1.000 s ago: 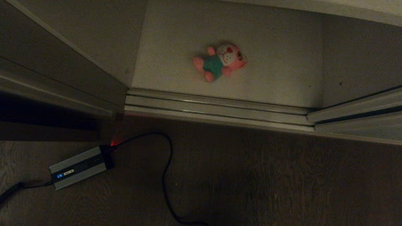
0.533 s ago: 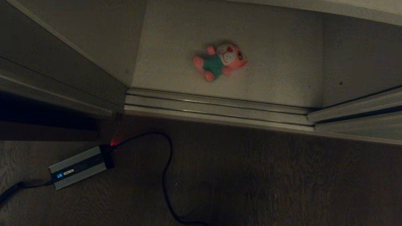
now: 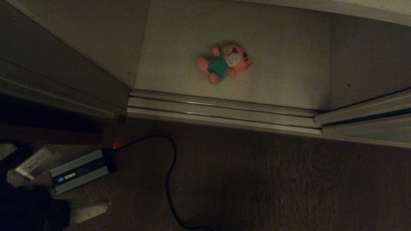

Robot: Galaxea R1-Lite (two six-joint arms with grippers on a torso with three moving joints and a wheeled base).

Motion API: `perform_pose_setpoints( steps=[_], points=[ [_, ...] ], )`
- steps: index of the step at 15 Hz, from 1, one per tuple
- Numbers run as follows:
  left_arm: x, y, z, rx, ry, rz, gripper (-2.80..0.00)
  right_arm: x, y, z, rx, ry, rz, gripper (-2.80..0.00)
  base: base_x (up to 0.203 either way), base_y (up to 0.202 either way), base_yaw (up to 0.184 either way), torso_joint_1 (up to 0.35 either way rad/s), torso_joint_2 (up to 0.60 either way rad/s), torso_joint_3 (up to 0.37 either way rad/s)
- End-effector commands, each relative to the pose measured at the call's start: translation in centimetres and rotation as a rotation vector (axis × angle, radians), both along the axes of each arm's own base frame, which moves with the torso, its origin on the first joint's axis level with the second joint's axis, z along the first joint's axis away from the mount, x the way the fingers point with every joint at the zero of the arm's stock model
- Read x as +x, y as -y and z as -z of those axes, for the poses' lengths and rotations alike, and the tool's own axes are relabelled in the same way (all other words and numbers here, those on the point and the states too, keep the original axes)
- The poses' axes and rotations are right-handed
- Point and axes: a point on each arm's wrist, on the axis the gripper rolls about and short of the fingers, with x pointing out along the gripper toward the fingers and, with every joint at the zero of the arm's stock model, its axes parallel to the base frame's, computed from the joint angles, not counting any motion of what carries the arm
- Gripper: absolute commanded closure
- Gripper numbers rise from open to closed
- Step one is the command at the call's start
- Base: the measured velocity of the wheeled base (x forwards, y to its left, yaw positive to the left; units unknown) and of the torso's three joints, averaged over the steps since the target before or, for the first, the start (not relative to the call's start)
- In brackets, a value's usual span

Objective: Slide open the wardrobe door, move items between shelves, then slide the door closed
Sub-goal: Place the pink doll on the higher shelf

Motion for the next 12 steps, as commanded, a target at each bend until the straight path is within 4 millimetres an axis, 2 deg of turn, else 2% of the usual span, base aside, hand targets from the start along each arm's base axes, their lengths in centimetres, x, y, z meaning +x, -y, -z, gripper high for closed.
perform_pose_setpoints(
  steps=[1,3,6,12],
  points=[
    [4.2,2.4,-0.2,0.013,-0.08,0.097,0.0,0.0,0.0,0.1,0.0,-0.004,-0.001,0.0,0.0,0.0,0.0,0.0,0.0,0.0],
    [6.1,4.1,-0.1,0.03,-0.108,0.136,0.0,0.0,0.0,0.1,0.0,-0.004,-0.001,0.0,0.0,0.0,0.0,0.0,0.0,0.0],
    [8.2,7.1,-1.1,0.035,-0.095,0.176,0.0,0.0,0.0,0.1,0.0,-0.004,-0.001,0.0,0.0,0.0,0.0,0.0,0.0,0.0],
    [13.5,11.4,-0.6,0.019,-0.041,0.053,0.0,0.0,0.0,0.1,0.0,-0.004,-0.001,0.0,0.0,0.0,0.0,0.0,0.0,0.0]
  ],
)
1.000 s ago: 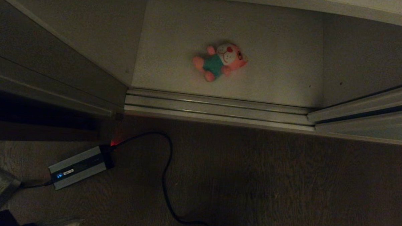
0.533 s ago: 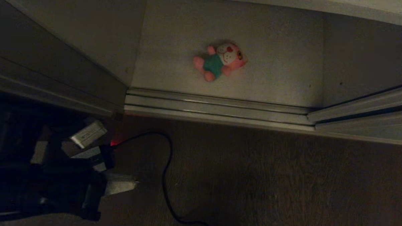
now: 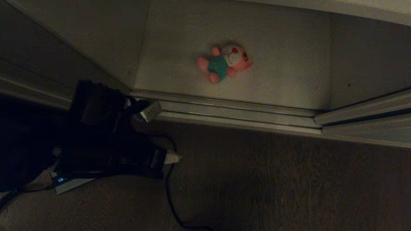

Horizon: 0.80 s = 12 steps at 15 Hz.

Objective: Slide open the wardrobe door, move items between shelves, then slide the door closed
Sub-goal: Place the pink doll on the higher shelf

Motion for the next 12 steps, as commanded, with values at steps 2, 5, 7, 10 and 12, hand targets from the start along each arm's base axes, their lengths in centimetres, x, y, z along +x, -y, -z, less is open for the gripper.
perform_pose_setpoints(
  steps=[2,5,7,10,12],
  points=[
    [4.4,3.0,1.3,0.021,0.073,-0.109,0.0,0.0,0.0,0.1,0.0,-0.004,-0.001,0.0,0.0,0.0,0.0,0.0,0.0,0.0],
    [7.0,4.8,-0.8,-0.055,0.235,-0.229,-2.8,0.0,0.0,0.1,0.0,-0.004,-0.001,0.0,0.0,0.0,0.0,0.0,0.0,0.0],
    [8.5,5.7,-1.4,-0.111,0.284,-0.28,-2.8,0.0,0.0,0.1,0.0,-0.004,-0.001,0.0,0.0,0.0,0.0,0.0,0.0,0.0],
    [10.4,6.9,-1.5,-0.185,0.341,-0.307,-2.8,0.0,0.0,0.1,0.0,-0.004,-0.001,0.0,0.0,0.0,0.0,0.0,0.0,0.0],
    [11.1,7.5,-1.5,-0.212,0.373,-0.309,-2.8,0.0,0.0,0.1,0.0,-0.004,-0.001,0.0,0.0,0.0,0.0,0.0,0.0,0.0]
  ],
)
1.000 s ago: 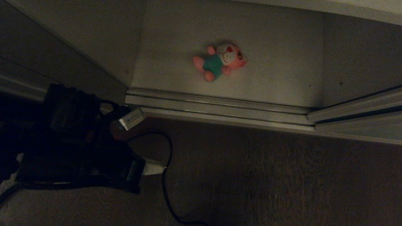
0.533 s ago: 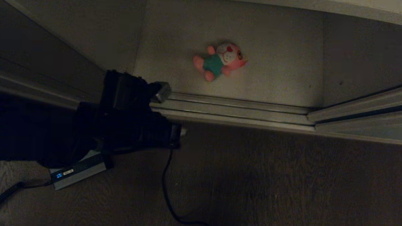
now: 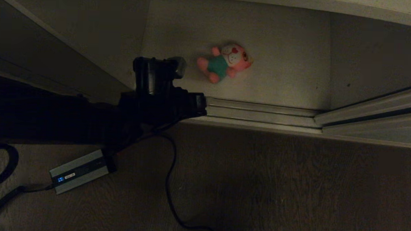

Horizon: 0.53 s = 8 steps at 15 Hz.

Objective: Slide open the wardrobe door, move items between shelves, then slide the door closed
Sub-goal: Place the pink doll on the higher shelf

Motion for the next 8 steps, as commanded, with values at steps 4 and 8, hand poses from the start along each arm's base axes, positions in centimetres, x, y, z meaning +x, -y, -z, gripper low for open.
perform_pose_setpoints(
  steps=[4,8],
  points=[
    [5.1,3.0,3.4,-0.03,0.114,-0.053,-2.8,0.0,0.0,0.1,0.0,-0.004,-0.001,0.0,0.0,0.0,0.0,0.0,0.0,0.0],
    [7.0,4.1,3.7,-0.044,0.191,-0.086,-2.8,0.0,0.0,0.1,0.0,-0.005,-0.001,0.0,0.0,0.0,0.0,0.0,0.0,0.0]
  ],
)
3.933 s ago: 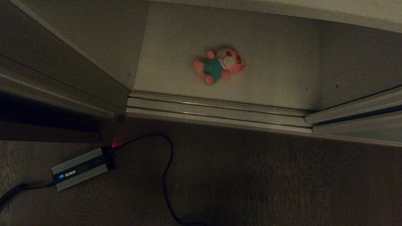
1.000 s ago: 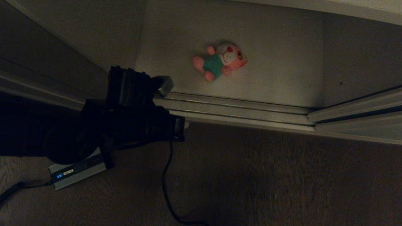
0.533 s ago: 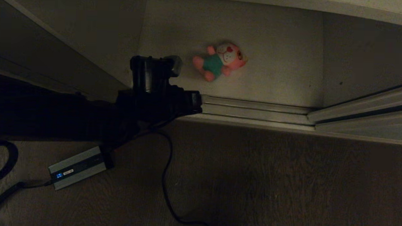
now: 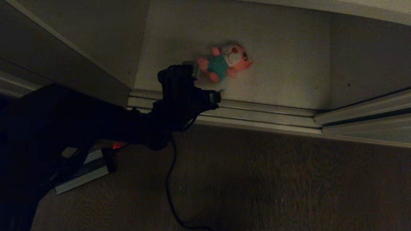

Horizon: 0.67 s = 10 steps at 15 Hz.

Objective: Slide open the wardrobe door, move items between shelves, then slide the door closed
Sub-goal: Place the pink doll on the higher shelf

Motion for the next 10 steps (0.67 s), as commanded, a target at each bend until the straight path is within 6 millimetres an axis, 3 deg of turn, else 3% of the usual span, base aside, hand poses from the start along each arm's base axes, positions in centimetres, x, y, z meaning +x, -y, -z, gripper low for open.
perform_pose_setpoints(
  steps=[1,3,10],
  points=[
    [1.6,0.9,0.5,-0.022,0.044,-0.015,-2.8,0.0,0.0,0.1,0.0,-0.004,-0.001,0.0,0.0,0.0,0.0,0.0,0.0,0.0],
    [2.4,1.4,1.5,0.055,0.073,-0.031,-2.8,0.0,0.0,0.1,0.0,-0.004,-0.001,0.0,0.0,0.0,0.0,0.0,0.0,0.0],
    [3.9,1.7,2.3,0.056,0.201,-0.079,-2.8,0.0,0.0,0.1,0.0,-0.004,-0.001,0.0,0.0,0.0,0.0,0.0,0.0,0.0]
  ],
)
